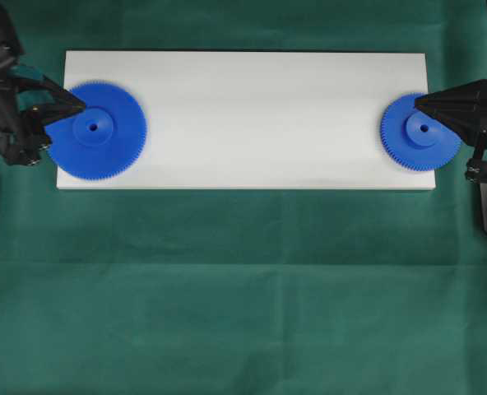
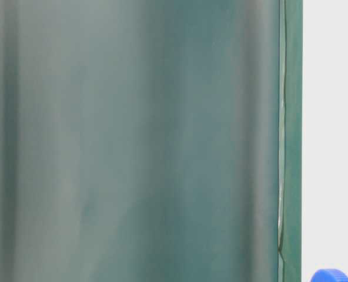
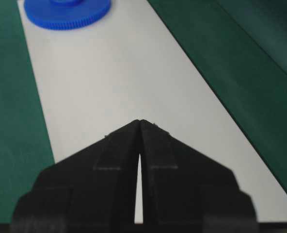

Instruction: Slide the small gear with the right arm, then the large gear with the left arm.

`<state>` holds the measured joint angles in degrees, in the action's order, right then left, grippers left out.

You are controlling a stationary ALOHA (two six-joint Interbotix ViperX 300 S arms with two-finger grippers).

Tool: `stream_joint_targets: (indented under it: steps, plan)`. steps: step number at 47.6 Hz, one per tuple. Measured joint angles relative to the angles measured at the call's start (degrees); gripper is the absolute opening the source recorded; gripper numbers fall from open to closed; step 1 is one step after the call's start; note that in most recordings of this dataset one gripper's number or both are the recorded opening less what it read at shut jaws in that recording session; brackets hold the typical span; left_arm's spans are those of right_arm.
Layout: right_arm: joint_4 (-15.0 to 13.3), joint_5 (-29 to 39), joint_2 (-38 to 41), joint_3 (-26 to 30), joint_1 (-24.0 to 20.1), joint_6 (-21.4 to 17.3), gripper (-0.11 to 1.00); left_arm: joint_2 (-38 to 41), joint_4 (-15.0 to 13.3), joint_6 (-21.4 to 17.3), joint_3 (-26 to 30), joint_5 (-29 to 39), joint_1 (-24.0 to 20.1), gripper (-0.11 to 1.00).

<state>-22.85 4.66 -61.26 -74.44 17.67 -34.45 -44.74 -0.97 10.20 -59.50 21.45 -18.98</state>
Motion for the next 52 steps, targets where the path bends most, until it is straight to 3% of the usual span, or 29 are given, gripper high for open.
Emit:
stream_joint_targets:
  steps: [33, 42, 52]
  plan:
    - [0.0, 0.1, 0.0, -0.1, -0.2, -0.1, 0.50, -1.3, 0.0, 0.2, -3.3, -7.6, 5.4, 0.00]
    - [0.0, -0.1, 0.1, -0.1, -2.5, -0.1, 0.50, -1.3, 0.0, 0.0, -3.9, -11.4, 9.6, 0.00]
    - [0.0, -0.1, 0.0, -0.1, -5.4, 0.0, 0.50, -1.4, 0.0, 0.0, -5.5, -16.9, 10.7, 0.00]
